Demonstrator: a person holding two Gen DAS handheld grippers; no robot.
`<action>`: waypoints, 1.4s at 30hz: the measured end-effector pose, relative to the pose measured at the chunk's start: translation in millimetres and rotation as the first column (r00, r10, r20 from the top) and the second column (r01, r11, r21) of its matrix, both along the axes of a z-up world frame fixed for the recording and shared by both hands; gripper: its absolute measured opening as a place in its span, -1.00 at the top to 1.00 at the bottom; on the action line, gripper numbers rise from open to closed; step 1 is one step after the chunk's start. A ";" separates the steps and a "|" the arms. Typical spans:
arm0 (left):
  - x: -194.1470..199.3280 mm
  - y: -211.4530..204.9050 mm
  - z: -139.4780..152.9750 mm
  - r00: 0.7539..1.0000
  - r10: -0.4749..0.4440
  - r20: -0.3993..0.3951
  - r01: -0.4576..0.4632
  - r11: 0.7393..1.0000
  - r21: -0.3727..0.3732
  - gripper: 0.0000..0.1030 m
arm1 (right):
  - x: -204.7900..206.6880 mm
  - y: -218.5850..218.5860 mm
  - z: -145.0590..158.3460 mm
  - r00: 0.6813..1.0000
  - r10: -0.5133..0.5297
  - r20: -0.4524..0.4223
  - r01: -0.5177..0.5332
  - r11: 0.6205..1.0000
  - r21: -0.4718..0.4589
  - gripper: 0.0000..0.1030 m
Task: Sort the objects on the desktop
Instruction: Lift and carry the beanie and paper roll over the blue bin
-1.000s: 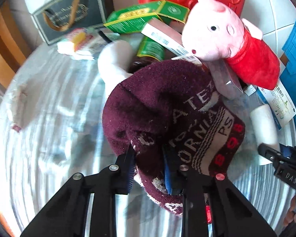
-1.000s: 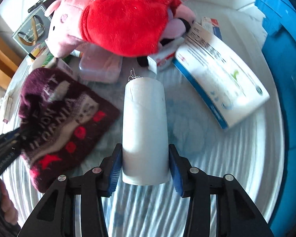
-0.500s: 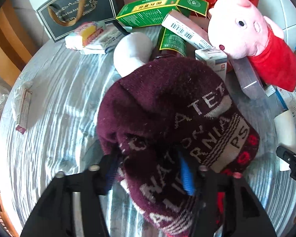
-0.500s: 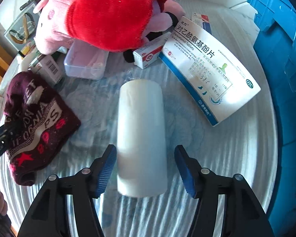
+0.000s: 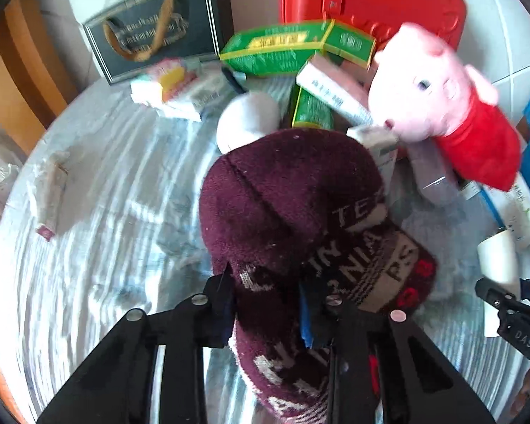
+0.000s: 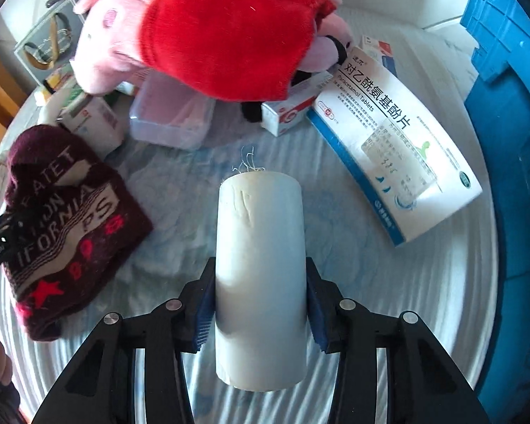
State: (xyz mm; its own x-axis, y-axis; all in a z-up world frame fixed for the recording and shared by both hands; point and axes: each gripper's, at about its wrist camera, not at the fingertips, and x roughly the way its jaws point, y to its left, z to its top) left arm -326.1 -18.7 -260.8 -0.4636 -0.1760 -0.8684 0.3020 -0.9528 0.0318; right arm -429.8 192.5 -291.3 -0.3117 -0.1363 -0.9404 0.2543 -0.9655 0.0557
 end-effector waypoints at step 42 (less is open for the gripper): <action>178.2 285.6 339.1 0.605 -0.366 -0.707 0.398 0.908 -0.129 0.50 | 269.2 215.0 335.2 0.607 -0.320 -0.727 0.286 0.942 -0.176 0.15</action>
